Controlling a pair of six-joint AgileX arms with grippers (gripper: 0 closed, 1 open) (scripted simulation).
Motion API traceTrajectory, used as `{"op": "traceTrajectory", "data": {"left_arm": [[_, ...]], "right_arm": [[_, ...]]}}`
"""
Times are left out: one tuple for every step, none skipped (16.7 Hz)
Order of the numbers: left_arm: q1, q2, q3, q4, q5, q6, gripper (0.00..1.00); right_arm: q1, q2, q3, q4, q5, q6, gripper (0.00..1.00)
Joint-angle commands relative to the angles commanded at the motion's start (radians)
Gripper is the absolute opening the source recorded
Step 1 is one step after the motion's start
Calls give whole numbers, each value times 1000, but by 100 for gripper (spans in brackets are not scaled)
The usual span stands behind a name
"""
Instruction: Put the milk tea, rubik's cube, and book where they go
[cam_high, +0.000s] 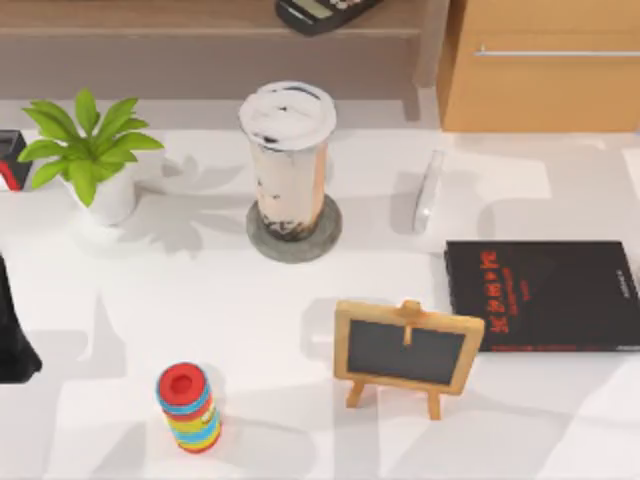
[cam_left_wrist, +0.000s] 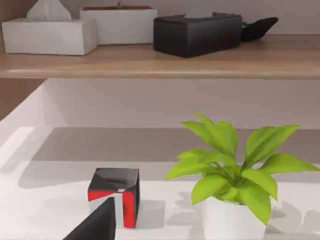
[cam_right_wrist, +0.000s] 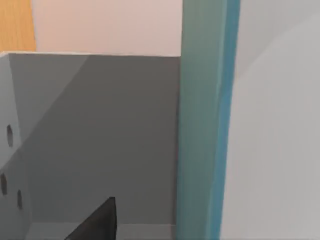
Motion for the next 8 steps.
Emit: {"op": "traceTrajectory", "data": {"left_arm": [[0,0,0,0,0,0,100],[0,0,0,0,0,0,100],[0,0,0,0,0,0,100],[0,0,0,0,0,0,100],[0,0,0,0,0,0,100],[0,0,0,0,0,0,100],[0,0,0,0,0,0,100],[0,0,0,0,0,0,100]], "right_arm": [[0,0,0,0,0,0,85],[0,0,0,0,0,0,77],[0,0,0,0,0,0,70],[0,0,0,0,0,0,62],[0,0,0,0,0,0,55],[0,0,0,0,0,0,47],[0,0,0,0,0,0,40],[0,0,0,0,0,0,32]]}}
